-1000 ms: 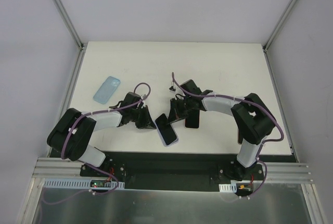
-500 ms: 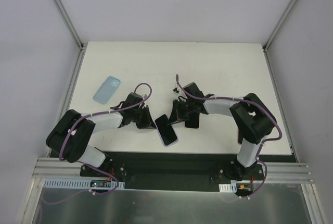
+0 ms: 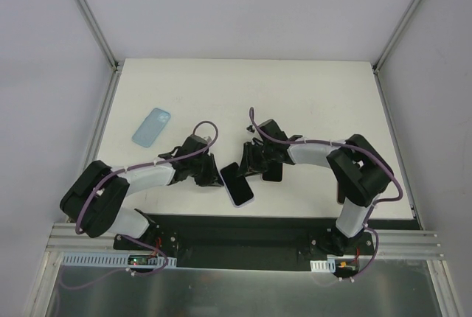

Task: Put the phone into the phone case

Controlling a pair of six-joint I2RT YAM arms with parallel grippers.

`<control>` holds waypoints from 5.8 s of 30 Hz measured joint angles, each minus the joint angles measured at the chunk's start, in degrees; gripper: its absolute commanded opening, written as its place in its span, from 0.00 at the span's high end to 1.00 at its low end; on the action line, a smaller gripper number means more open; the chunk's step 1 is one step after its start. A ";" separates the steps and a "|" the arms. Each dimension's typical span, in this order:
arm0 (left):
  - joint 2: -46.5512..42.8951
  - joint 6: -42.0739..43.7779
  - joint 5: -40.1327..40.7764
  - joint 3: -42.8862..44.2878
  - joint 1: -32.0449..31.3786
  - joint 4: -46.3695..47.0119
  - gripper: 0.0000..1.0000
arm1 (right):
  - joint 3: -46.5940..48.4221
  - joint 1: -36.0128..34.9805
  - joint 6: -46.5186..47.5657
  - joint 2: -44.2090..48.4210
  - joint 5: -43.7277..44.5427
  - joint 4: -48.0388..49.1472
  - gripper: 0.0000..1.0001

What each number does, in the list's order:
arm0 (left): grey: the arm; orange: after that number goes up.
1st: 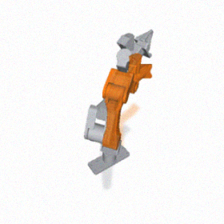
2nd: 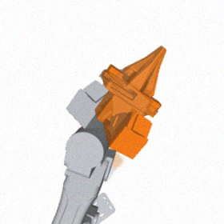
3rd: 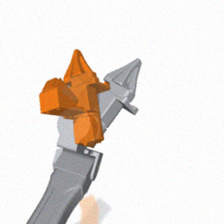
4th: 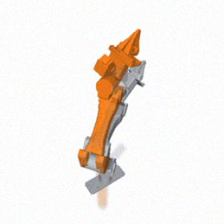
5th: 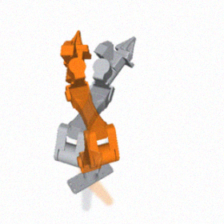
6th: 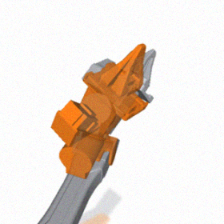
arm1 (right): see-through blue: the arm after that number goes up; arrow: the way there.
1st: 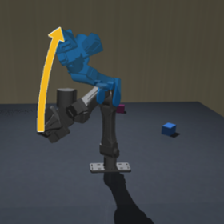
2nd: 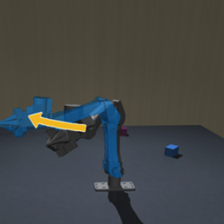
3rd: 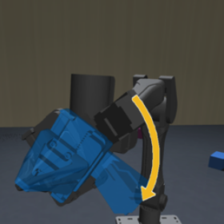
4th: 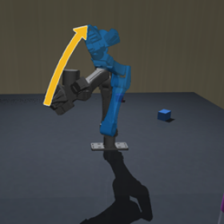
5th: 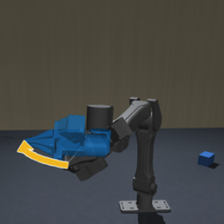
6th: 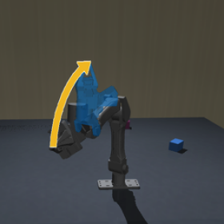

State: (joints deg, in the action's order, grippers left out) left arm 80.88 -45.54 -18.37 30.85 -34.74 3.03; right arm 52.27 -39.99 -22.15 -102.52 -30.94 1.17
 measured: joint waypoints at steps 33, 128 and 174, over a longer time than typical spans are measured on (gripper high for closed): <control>1.49 1.18 5.55 10.01 -1.29 -7.98 0.51 | -0.50 -2.43 6.10 8.15 11.41 -13.27 0.88; 3.76 -7.45 -6.82 -3.15 -0.39 14.23 0.79 | -17.81 4.66 -11.78 6.23 -16.35 22.86 0.83; 3.87 -7.48 -8.83 -3.52 -0.44 14.47 0.64 | -16.90 5.14 -11.91 3.32 -17.97 23.23 0.99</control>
State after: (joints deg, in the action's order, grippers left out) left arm 84.75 -53.01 -27.20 27.33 -35.18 17.50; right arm 35.38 -34.85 -34.06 -99.20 -48.90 24.40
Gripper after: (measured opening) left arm 0.307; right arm 0.089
